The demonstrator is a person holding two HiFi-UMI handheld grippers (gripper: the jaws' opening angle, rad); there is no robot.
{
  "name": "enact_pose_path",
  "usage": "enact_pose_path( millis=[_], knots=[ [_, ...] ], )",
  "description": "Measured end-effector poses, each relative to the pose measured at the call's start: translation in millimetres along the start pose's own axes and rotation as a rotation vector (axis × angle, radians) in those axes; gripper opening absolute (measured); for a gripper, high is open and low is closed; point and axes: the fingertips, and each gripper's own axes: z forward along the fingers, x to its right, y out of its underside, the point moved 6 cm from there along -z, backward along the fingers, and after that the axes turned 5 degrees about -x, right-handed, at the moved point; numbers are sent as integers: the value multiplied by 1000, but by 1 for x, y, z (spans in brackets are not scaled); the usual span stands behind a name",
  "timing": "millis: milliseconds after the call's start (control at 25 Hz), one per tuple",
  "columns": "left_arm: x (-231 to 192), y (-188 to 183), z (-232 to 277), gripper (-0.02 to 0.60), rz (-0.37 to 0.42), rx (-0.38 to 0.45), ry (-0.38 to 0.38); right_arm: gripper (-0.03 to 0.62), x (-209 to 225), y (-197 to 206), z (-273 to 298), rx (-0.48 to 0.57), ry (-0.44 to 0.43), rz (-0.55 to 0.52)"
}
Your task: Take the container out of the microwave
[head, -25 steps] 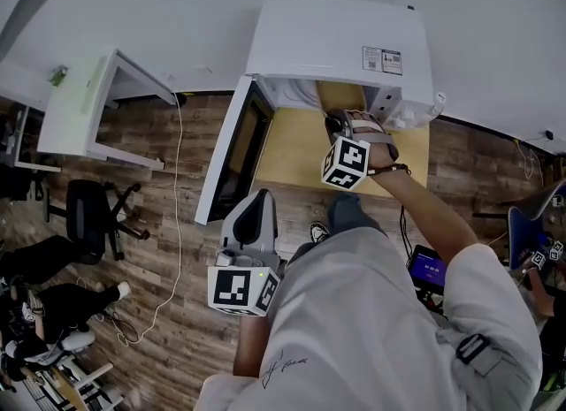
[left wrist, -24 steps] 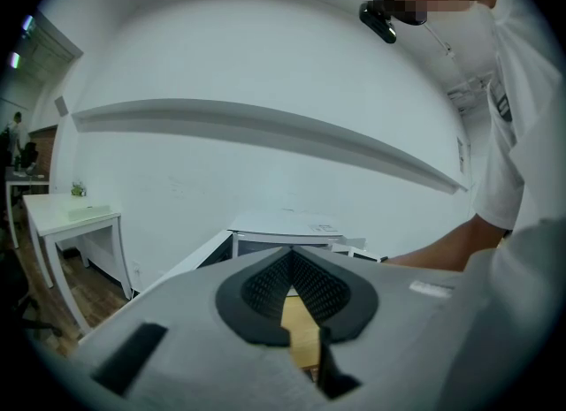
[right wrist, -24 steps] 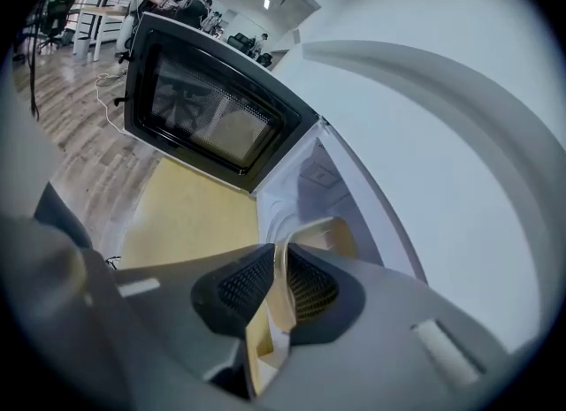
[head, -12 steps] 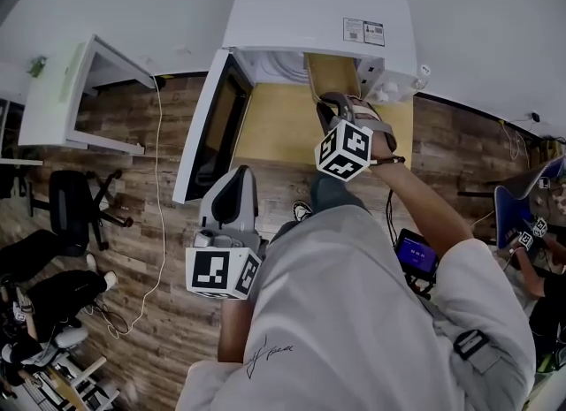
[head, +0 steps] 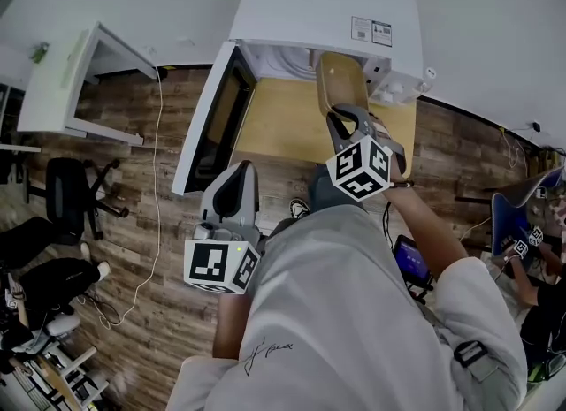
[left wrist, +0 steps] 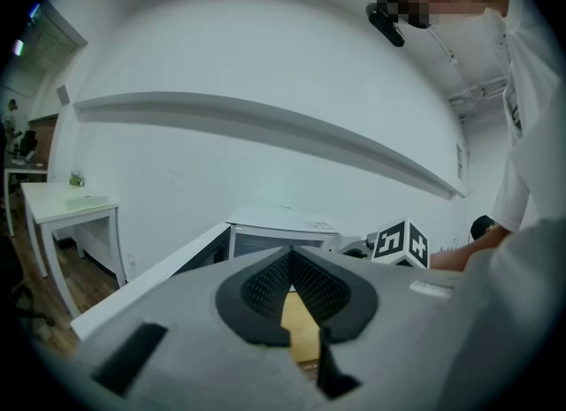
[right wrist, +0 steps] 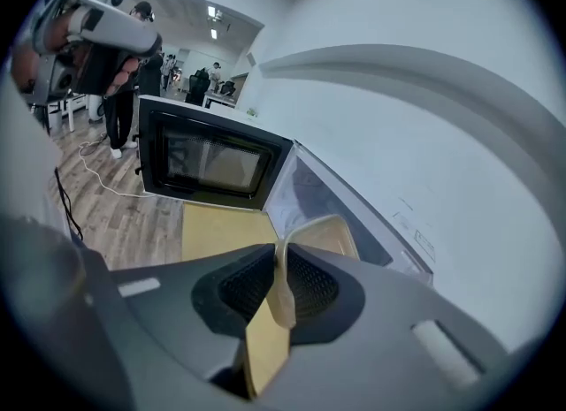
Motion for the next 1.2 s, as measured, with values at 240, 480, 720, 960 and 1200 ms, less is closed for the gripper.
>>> enact_pose_path(
  millis=[240, 480, 720, 960, 1200],
  knots=[
    [0, 4, 2, 6, -2, -12, 1, 58, -3, 5, -18, 33, -20, 94],
    [0, 6, 3, 5, -15, -17, 5, 57, -2, -1, -45, 114, -41, 171],
    [0, 5, -1, 5, -5, 1, -18, 57, -1, -14, -80, 284, -93, 257],
    [0, 5, -5, 5, -21, 21, -23, 57, 2, -18, -102, 381, -127, 326],
    [3, 6, -5, 5, -23, 24, -15, 55, 9, -18, -128, 490, -170, 369]
  ],
)
